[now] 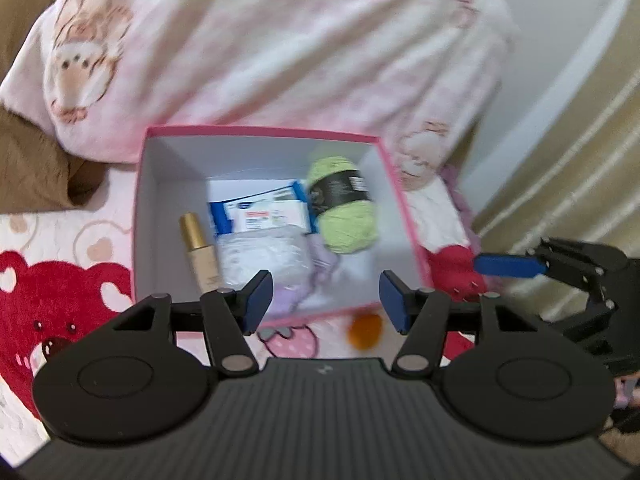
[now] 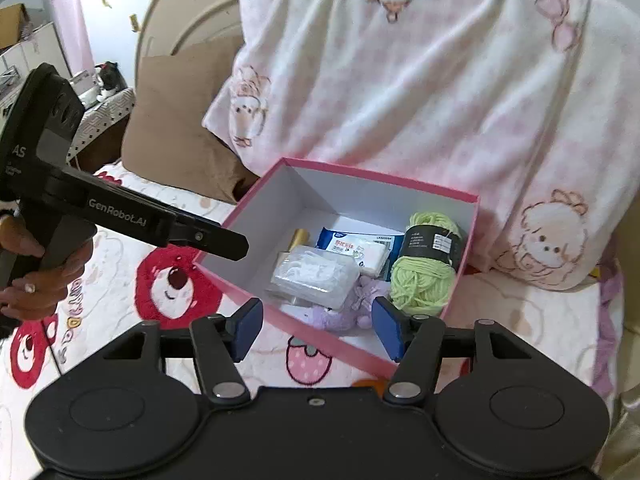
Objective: Organize objects
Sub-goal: 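Open the left tool to release the clear box and withdraw, then move the left tool down to the orange makeup sponge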
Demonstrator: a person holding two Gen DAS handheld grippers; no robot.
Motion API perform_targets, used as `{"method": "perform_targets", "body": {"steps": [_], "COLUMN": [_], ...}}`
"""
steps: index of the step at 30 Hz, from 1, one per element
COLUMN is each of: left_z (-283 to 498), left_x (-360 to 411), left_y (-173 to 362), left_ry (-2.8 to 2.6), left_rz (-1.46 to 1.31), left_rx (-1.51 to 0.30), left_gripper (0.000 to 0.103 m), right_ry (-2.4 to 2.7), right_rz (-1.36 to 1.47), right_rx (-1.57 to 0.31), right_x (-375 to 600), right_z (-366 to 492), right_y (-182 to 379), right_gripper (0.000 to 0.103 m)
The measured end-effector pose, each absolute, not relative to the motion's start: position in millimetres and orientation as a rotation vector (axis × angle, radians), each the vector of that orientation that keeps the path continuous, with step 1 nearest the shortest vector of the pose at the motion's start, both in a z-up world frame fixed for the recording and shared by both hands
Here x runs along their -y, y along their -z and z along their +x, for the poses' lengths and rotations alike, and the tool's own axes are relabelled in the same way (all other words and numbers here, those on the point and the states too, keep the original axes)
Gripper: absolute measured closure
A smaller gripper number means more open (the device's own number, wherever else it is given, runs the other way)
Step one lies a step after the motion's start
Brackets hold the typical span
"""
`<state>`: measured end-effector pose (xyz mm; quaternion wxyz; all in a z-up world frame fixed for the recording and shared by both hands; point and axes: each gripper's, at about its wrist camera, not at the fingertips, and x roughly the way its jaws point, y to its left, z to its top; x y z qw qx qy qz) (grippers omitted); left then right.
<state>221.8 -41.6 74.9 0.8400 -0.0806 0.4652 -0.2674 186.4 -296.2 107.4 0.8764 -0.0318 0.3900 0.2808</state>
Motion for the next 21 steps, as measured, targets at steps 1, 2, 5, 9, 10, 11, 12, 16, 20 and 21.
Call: {"method": "perform_targets", "body": {"steps": [1, 2, 5, 9, 10, 11, 12, 16, 20, 21], "left_z": [215.6, 209.7, 194.4, 178.1, 174.4, 171.6, 169.0, 158.0, 149.7, 148.5], "left_x": [45.1, 48.6, 58.8, 74.0, 77.8, 80.5, 83.1, 93.3, 103.8, 104.5], "left_y": [-79.4, -83.4, -90.9, -95.5, -95.3, -94.9, -94.7, -87.2, -66.8, -61.4], "left_ry": [0.58, 0.59, 0.623, 0.659, 0.669, 0.675, 0.68, 0.691, 0.703, 0.697], "left_rz": [-0.159, -0.15, -0.126, -0.095, -0.089, -0.087, -0.085, -0.068, -0.039, -0.028], "left_rx": [-0.977, -0.97, -0.952, -0.938, -0.938, -0.938, -0.938, -0.925, -0.936, -0.947], "left_gripper": [0.045, 0.045, 0.045, 0.045, 0.045, 0.045, 0.045, 0.045, 0.045, 0.045], "right_ry": [-0.586, -0.586, -0.587, -0.601, -0.607, -0.617, -0.629, -0.658, -0.632, -0.623], "right_rz": [-0.07, -0.073, -0.084, -0.103, -0.112, -0.122, -0.131, -0.173, -0.195, -0.209], "right_rx": [-0.807, -0.799, -0.773, -0.734, -0.728, -0.725, -0.722, -0.703, -0.7, -0.71], "right_x": [298.8, 301.7, 310.2, 316.9, 318.1, 318.7, 319.5, 321.6, 323.2, 321.7], "right_z": [179.9, 173.8, 155.9, 136.0, 132.4, 129.5, 126.4, 118.3, 118.2, 117.7], "right_y": [-109.8, -111.4, -111.9, -106.4, -104.5, -101.4, -97.9, -79.0, -55.9, -49.6], "right_gripper": [0.037, 0.037, 0.036, 0.036, 0.036, 0.036, 0.036, 0.033, 0.033, 0.032]}}
